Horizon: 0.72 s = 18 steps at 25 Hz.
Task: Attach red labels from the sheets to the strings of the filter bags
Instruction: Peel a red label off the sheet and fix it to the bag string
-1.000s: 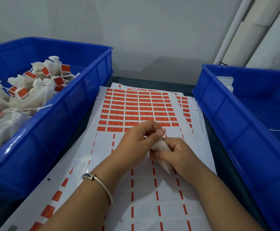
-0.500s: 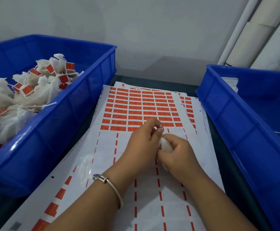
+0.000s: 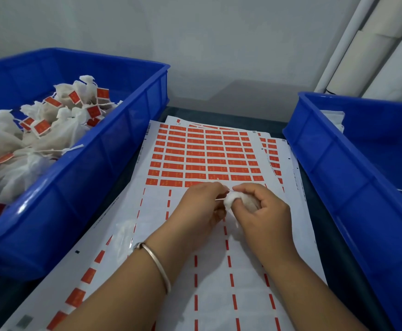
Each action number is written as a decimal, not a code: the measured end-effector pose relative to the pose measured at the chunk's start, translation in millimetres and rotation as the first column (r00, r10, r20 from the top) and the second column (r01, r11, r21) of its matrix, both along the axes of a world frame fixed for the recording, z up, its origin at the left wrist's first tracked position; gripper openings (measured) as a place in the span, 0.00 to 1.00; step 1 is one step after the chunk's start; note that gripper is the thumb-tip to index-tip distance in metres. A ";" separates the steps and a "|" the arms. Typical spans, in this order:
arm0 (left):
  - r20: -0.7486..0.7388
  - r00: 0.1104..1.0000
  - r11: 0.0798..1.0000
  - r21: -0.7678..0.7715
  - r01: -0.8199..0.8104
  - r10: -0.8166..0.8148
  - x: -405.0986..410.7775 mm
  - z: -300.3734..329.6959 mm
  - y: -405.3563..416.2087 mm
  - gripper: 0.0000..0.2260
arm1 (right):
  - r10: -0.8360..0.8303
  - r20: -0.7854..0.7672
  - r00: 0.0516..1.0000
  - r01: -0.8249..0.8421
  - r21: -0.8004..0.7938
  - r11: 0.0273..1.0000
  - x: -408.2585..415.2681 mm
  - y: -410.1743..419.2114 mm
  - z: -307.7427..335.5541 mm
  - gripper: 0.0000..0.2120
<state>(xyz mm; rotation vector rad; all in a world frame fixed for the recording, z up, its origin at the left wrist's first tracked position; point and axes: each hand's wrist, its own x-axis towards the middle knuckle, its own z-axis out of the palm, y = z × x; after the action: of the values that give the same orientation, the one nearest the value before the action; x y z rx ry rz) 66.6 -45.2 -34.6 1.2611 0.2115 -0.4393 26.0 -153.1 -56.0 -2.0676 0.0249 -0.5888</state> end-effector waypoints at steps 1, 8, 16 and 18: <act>-0.030 1.000 0.999 -0.032 -0.005 0.004 -0.3 0.4 0.6 0.06 | -0.007 0.006 1.000 0.007 -0.006 1.000 0.3 0.0 0.0 0.11; -0.064 0.998 0.995 -0.103 0.000 -0.007 -1.0 0.4 3.6 0.06 | 0.028 -0.010 1.000 -0.029 -0.116 0.993 3.3 -3.8 -2.0 0.07; 0.266 0.953 0.980 0.173 0.099 -0.144 -1.8 0.1 2.7 0.18 | -0.034 -0.173 0.984 0.042 0.046 0.998 10.1 -12.8 1.9 0.03; 0.368 0.911 0.943 0.328 0.060 -0.186 -3.5 -1.2 -0.1 0.19 | -0.016 -0.201 0.979 0.030 0.067 0.997 9.2 -11.9 2.4 0.04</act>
<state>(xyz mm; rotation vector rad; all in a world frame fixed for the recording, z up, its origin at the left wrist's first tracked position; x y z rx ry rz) 63.1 -45.3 -35.8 1.6520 -0.1527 -0.2559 35.2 -165.0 -53.6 -2.0533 0.1841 -0.3855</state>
